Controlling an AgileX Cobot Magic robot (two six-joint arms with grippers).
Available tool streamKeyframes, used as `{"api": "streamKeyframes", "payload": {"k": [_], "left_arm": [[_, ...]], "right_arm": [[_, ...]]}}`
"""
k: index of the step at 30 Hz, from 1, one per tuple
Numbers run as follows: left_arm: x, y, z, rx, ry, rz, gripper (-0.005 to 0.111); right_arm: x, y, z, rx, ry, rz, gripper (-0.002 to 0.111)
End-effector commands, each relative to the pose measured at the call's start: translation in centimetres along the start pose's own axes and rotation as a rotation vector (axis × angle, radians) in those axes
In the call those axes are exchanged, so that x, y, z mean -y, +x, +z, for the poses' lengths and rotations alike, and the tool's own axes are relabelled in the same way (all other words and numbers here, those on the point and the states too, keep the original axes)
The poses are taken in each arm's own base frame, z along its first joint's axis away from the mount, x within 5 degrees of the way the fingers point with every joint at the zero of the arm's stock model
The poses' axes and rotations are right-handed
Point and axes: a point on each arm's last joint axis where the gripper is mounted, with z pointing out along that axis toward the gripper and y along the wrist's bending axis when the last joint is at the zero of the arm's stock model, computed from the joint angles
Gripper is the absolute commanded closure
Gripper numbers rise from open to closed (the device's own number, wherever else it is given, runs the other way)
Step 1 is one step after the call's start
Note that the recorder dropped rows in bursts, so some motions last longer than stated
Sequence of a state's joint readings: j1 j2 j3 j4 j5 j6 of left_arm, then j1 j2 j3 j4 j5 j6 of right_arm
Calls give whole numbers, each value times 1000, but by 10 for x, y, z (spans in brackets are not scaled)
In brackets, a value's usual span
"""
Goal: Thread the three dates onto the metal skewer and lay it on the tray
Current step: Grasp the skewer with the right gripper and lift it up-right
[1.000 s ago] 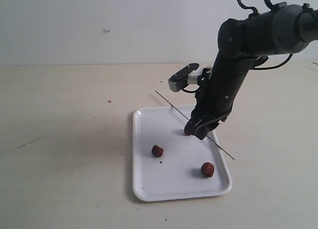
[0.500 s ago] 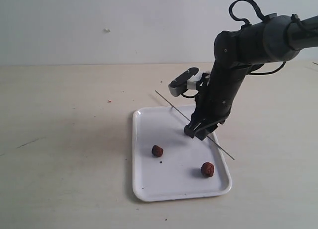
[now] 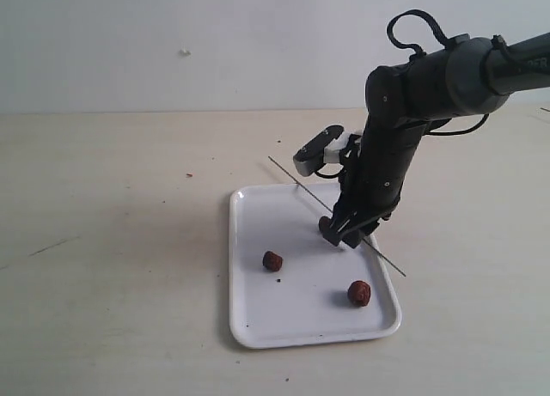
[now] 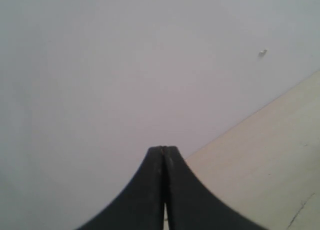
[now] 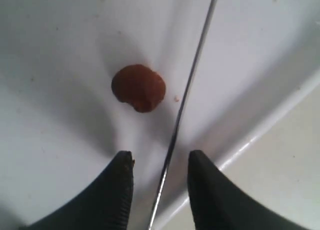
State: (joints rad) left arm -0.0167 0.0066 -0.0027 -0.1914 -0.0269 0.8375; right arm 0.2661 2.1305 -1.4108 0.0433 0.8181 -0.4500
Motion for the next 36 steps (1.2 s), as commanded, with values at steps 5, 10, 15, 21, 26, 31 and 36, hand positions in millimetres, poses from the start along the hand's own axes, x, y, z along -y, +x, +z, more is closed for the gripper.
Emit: {"api": "streamKeyframes", "payload": {"k": [5,10,15,21,26,31,36], "left_arm": [[0,0,-1,12,-2,-5,107],[0,0,-1,12,-2,-5,107],[0,0,-1,12,-2,-5,107],[0,0,-1,12,-2,-5,107],[0,0,-1,12,-2,-5,107],[0,0,-1,12,-2,-5,107],[0,0,-1,12,-2,-5,107]], "right_arm": [[1,0,4,-15,3,-2,70],[-1,0,4,-15,-18,16,70],[-2,2,4,-33,-22,12,74],[-2,2,4,-34,-19,9,81],[-2,2,4,-34,-19,9,98],[-2,3,3,-44,-24,10,108],[-2,1,-18,-5,-7,37,108]]}}
